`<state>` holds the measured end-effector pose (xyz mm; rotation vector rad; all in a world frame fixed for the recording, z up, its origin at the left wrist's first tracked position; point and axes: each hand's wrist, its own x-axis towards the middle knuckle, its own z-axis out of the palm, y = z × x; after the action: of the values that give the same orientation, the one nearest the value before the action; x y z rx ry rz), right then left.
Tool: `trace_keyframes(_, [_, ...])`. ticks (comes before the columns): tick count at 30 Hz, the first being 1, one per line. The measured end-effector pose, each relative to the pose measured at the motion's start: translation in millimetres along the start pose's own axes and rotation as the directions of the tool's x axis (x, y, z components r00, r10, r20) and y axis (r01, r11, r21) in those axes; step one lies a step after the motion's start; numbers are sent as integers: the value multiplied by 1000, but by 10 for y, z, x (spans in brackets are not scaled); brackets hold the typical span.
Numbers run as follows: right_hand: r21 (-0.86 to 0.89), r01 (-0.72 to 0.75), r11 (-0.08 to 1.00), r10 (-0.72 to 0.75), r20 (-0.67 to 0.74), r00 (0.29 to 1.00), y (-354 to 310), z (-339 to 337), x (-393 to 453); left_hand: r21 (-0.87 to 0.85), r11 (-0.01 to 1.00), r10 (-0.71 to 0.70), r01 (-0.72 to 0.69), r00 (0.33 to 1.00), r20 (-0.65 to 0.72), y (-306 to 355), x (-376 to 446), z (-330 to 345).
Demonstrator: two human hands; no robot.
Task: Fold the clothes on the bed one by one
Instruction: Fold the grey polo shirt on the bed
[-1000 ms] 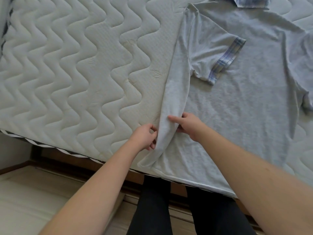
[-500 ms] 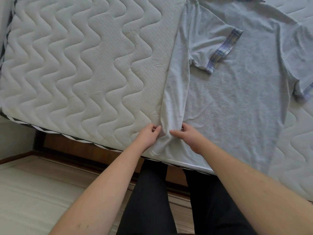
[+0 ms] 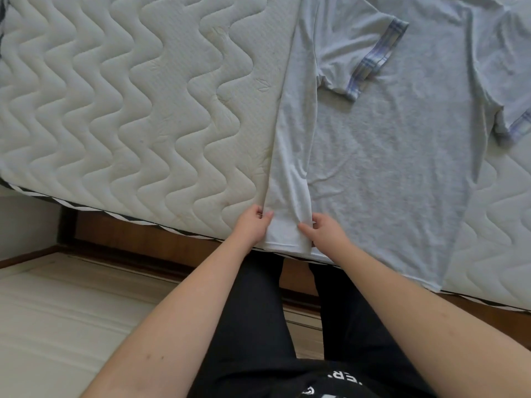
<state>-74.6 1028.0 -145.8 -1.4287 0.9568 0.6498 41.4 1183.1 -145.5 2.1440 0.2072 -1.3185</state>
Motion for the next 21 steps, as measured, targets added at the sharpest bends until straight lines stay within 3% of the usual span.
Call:
trace_keyframes(2, [-103,-44,994,42,-29,999,63,56,-25,-8,1000,-10,10,999,-46,-59,-16,13])
trace_keyframes(5, [-202,-95,975,106,44,993,140,169,-55,2,1000,-6,6,996,-86,-114,-80,8])
trace_keyframes(9, [-285,-102,953,140,116,983,144,329,-25,-87,995,-47,55,995,90,-197,-184,-4])
trace_keyframes(14, [-474,-104,874,137,36,990,110,350,41,112,993,-46,42,998,35,-341,-165,-107])
trace_keyframes(21, [-502,-115,857,135,3,991,71,246,34,234,972,-15,10,1000,19,-419,-179,-132])
